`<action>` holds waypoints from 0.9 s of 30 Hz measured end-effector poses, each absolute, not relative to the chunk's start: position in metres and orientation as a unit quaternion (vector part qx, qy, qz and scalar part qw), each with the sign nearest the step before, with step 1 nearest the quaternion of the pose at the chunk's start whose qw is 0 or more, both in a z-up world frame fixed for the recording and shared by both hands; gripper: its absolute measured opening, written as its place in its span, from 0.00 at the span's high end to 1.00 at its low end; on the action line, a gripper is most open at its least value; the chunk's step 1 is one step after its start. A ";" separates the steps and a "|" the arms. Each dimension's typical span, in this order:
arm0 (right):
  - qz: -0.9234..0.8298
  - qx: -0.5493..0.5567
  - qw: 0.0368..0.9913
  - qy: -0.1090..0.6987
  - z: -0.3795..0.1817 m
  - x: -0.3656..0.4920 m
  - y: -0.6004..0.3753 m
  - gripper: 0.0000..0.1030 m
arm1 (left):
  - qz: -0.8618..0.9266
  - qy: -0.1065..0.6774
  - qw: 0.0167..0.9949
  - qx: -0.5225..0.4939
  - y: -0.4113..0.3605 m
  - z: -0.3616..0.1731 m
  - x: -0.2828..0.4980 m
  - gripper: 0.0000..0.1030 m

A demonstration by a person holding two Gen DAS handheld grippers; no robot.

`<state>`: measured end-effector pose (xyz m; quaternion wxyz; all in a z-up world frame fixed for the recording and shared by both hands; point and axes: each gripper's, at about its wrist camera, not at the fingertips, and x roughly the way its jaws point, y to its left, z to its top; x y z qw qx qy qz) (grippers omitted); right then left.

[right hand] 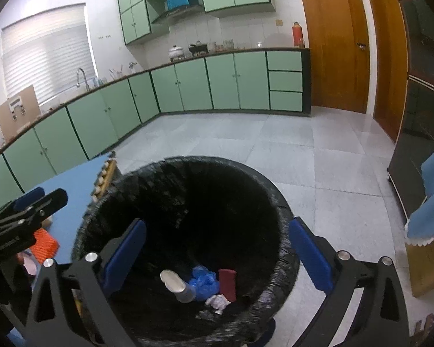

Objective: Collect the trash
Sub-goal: 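Move both tools back over the trash pile on the mat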

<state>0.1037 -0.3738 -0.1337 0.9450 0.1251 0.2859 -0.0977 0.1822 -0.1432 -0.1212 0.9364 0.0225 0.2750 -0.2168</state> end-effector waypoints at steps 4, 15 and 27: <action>-0.078 0.123 0.951 0.273 -0.120 0.108 -0.354 0.06 | -0.188 0.263 0.946 0.018 -0.114 -0.110 0.172 0.09; -0.007 0.109 0.958 0.264 -0.111 0.125 -0.270 0.06 | -0.094 0.246 0.965 0.013 -0.017 -0.098 0.140 0.09; 0.051 0.078 0.960 0.266 -0.122 0.145 -0.195 0.06 | -0.003 0.247 0.969 0.009 0.070 -0.102 0.116 0.09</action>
